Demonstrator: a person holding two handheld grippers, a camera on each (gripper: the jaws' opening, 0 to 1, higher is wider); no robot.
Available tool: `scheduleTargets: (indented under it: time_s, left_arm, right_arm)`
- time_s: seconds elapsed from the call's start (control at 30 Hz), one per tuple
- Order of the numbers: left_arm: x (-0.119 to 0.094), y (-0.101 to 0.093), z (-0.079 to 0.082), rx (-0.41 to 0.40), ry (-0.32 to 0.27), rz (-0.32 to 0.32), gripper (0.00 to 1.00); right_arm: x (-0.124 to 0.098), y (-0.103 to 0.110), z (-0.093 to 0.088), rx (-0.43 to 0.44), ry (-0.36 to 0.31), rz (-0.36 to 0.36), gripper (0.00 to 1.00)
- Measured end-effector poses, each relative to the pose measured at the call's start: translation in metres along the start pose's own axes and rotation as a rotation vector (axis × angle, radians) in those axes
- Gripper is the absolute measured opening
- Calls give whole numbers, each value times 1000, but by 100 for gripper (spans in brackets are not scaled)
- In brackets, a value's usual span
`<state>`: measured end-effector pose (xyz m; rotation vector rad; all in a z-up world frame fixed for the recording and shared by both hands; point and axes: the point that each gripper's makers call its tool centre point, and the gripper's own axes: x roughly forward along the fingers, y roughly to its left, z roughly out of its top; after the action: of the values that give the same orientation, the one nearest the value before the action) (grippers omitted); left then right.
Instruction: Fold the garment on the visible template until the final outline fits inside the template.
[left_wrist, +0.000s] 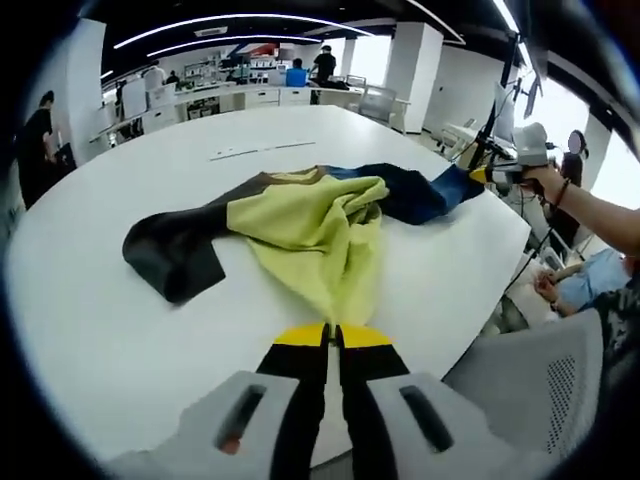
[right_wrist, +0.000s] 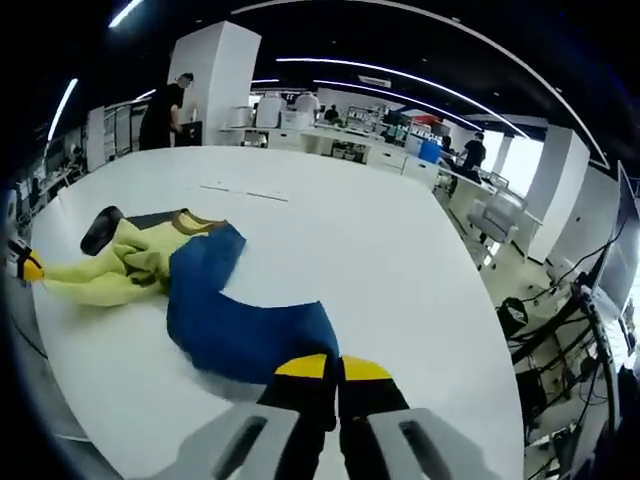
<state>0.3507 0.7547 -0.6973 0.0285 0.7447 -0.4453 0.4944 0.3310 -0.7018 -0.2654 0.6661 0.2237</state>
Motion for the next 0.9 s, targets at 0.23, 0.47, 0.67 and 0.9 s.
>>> scheduleTargets:
  time_s: [0.23,0.47,0.67,0.9]
  left_arm:
    - [1,14,-1,-30,0,31,0]
    - [1,21,-6,-31,18,55,0]
    - [0,30,-17,-21,54,94,0]
    - [-8,42,-26,-46,65,121,0]
  right_arm:
    - [6,-29,-26,44,61,-45,0]
    - [10,-37,-45,76,104,-57,0]
    - [6,-50,-51,90,121,-86,0]
    - [4,-62,-53,95,131,-114,0]
